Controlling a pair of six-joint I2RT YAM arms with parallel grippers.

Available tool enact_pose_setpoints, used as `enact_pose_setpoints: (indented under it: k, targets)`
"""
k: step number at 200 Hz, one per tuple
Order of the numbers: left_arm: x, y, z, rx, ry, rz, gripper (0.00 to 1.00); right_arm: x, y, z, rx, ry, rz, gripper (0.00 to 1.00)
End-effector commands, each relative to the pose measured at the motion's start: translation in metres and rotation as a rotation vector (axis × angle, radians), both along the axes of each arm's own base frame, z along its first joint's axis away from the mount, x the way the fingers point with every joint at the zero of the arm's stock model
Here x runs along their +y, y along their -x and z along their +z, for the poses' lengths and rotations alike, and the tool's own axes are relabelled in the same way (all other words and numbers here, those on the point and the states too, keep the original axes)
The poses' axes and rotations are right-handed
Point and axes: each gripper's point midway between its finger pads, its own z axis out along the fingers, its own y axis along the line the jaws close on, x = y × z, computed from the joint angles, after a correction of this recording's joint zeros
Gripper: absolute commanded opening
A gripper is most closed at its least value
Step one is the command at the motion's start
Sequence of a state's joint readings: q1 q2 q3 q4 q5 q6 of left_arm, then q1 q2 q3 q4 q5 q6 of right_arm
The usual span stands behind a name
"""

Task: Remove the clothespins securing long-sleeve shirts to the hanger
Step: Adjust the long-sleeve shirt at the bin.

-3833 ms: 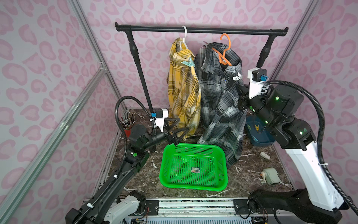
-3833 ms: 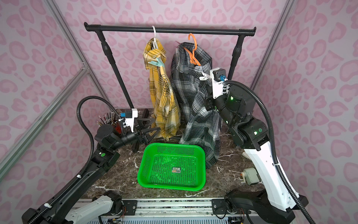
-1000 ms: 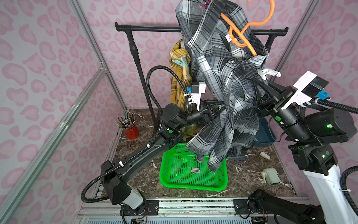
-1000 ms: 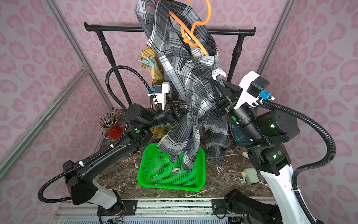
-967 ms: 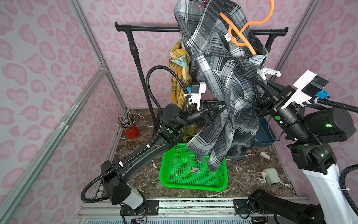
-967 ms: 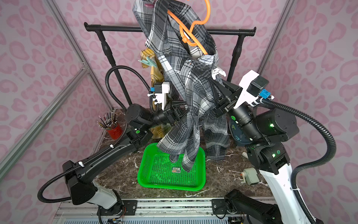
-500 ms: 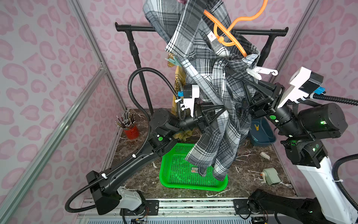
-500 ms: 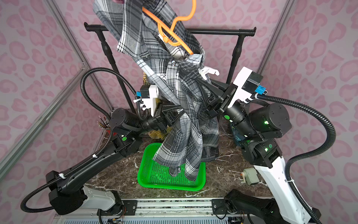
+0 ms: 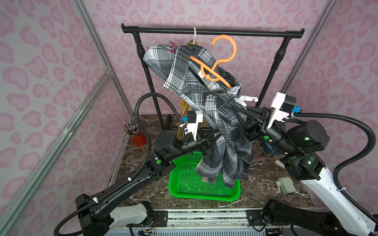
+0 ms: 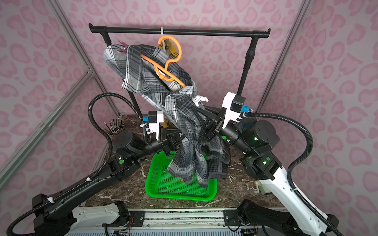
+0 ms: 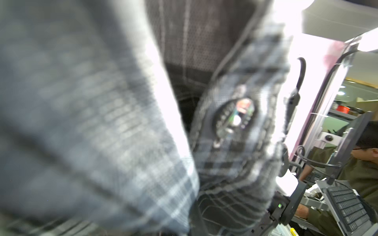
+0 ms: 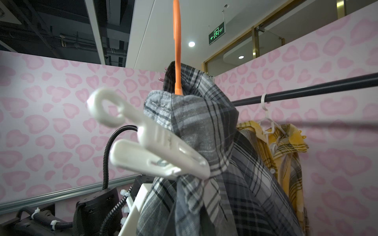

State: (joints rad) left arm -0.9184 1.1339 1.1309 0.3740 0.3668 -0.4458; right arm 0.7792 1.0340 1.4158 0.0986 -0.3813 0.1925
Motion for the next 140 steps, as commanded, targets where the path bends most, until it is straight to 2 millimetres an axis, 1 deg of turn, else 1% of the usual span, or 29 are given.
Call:
enact_pose_setpoints:
  k: [1, 21, 34, 46, 47, 78, 92, 104, 112, 140]
  targets:
    - [0.003, 0.005, -0.028, 0.046, -0.066, -0.007, 0.03, 0.007, 0.02, 0.016, -0.066, -0.074, 0.067, 0.0]
    - [0.014, 0.009, -0.043, 0.077, -0.093, 0.018, 0.03, 0.023, 0.026, 0.006, -0.05, -0.047, 0.097, 0.0]
    - [0.025, 0.01, -0.055, 0.095, -0.115, 0.052, 0.03, 0.034, 0.034, 0.005, -0.048, -0.05, 0.135, 0.0]
    - [0.036, 0.011, -0.061, 0.097, -0.122, 0.092, 0.03, 0.044, 0.039, 0.004, -0.045, -0.053, 0.173, 0.0]
    - [0.037, 0.011, -0.064, 0.103, -0.132, 0.095, 0.03, 0.046, 0.04, 0.004, -0.045, -0.054, 0.177, 0.0]
    - [0.066, 0.008, -0.085, 0.127, -0.192, 0.219, 0.03, 0.073, 0.04, -0.006, -0.016, -0.058, 0.233, 0.0]
    - [0.073, 0.007, -0.097, 0.142, -0.219, 0.248, 0.03, 0.083, 0.037, -0.013, 0.009, -0.065, 0.252, 0.0]
    - [0.076, 0.006, -0.109, 0.166, -0.236, 0.262, 0.03, 0.088, 0.037, -0.018, 0.031, -0.079, 0.269, 0.0]
    - [0.077, 0.005, -0.117, 0.183, -0.242, 0.265, 0.03, 0.09, 0.035, -0.026, 0.055, -0.083, 0.272, 0.0]
    - [0.079, -0.001, -0.152, 0.263, -0.284, 0.299, 0.03, 0.086, 0.027, -0.052, 0.129, -0.099, 0.239, 0.0]
